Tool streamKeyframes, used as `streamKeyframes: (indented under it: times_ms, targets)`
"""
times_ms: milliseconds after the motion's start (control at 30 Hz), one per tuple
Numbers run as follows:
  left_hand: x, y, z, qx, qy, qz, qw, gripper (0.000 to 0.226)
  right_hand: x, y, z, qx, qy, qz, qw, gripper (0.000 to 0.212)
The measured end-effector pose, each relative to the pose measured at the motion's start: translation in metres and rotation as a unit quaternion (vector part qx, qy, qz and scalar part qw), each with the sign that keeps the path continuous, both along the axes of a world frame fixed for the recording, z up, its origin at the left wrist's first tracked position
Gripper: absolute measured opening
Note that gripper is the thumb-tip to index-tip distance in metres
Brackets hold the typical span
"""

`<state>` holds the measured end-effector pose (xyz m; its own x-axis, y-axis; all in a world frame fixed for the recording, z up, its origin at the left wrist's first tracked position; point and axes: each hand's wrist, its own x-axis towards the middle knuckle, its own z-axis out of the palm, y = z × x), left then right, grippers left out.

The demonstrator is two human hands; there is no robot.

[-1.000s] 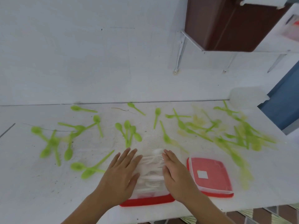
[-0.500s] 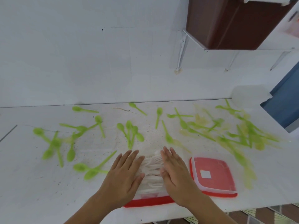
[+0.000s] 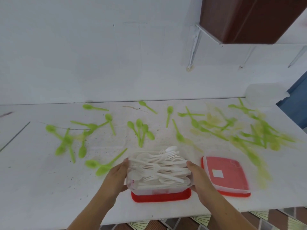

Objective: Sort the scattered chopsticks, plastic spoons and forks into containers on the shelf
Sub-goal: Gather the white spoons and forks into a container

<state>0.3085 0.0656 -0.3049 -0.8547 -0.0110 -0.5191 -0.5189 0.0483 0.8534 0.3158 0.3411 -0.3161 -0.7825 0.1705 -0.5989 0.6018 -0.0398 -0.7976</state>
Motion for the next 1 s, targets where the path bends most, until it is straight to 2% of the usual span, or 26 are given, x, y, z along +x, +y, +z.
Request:
streamKeyframes:
  times_ms: [133,300,500,567,633,667,700,733,767,800,833,867,967,1000]
  targets:
    - [-0.002,-0.001,0.026,-0.006,0.042,0.040,0.998,0.036,-0.004,-0.006,0.010,0.016,0.042,0.010,0.999,0.036]
    - [0.004,-0.058,0.059,-0.043,0.134,0.052,0.989,0.021,-0.005,-0.047,0.035,-0.004,0.083,0.072,0.994,0.036]
    - [0.025,-0.128,0.036,-0.084,0.069,0.021,0.994,0.024,0.009,-0.117,0.016,0.007,0.062,0.135,0.989,0.041]
    - [0.030,-0.140,0.024,-0.116,0.071,-0.002,0.991,0.024,0.011,-0.125,0.012,0.002,0.047,0.147,0.988,0.044]
    - [0.032,-0.149,0.017,-0.125,0.076,0.001,0.989,0.022,0.012,-0.120,0.009,-0.026,0.037,0.142,0.989,0.038]
    - [0.034,-0.151,0.015,-0.121,0.076,0.006,0.990,0.022,0.013,-0.112,0.004,-0.013,0.044,0.136,0.990,0.032]
    - [0.035,-0.154,0.014,-0.114,0.075,0.008,0.991,0.022,0.014,-0.101,-0.003,0.047,0.060,0.163,0.984,0.039]
    - [0.037,-0.155,0.011,-0.109,0.076,0.006,0.991,0.023,0.015,-0.089,-0.010,0.159,0.071,0.245,0.954,0.058]
    - [0.039,-0.156,0.009,-0.105,0.076,0.004,0.992,0.024,0.018,-0.078,-0.017,0.286,0.067,0.353,0.888,0.081]
    - [0.041,-0.156,0.007,-0.102,0.074,0.002,0.992,0.024,0.019,-0.067,-0.027,0.394,0.056,0.447,0.801,0.099]
    - [0.043,-0.157,0.005,-0.096,0.073,0.000,0.993,0.024,0.021,-0.058,-0.034,0.453,0.040,0.510,0.730,0.109]
    - [0.044,-0.157,0.004,-0.091,0.071,-0.003,0.993,0.024,0.024,-0.049,-0.039,0.478,0.032,0.536,0.695,0.110]
    - [0.048,-0.154,0.003,-0.089,0.075,-0.010,0.993,0.024,0.039,-0.035,-0.047,0.515,0.053,0.533,0.669,0.088]
    - [0.050,-0.153,0.004,-0.095,0.080,-0.005,0.992,0.025,0.047,-0.032,-0.048,0.527,0.058,0.527,0.664,0.089]
